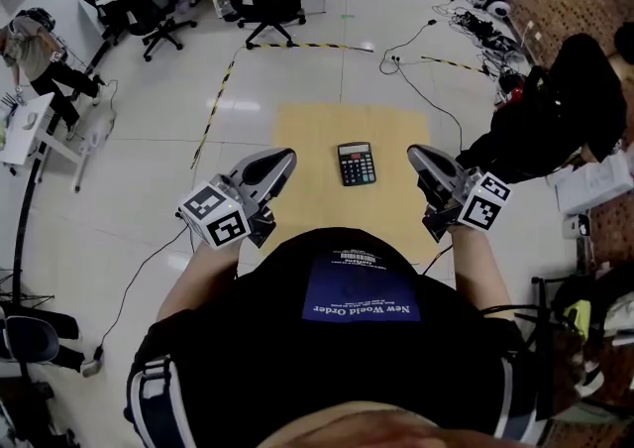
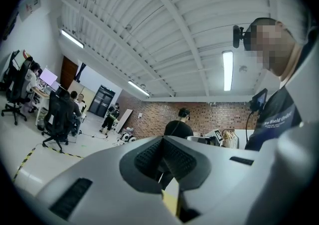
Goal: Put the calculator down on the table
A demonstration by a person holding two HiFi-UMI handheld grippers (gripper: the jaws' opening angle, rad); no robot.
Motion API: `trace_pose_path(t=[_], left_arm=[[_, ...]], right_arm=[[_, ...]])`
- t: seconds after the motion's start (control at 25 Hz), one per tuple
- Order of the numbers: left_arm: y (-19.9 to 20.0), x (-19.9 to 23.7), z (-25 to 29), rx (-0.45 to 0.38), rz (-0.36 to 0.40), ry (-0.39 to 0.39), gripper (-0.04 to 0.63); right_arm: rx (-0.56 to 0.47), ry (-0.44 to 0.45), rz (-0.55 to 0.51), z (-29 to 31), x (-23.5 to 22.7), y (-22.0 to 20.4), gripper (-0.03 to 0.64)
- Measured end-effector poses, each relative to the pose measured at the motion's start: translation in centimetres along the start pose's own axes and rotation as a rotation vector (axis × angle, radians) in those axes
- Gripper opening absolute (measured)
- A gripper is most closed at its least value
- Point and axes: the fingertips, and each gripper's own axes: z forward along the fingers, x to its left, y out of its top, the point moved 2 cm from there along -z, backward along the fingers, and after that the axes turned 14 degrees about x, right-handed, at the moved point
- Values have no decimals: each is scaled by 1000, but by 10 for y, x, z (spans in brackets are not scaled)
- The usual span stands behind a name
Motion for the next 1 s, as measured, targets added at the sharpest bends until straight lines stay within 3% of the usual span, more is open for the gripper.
trace_pose_path(t=[1.0], left_arm=[[-6,2,0,1,0,7,8]], right_arm=[[82,-33,-99,10,4,-6,-15]])
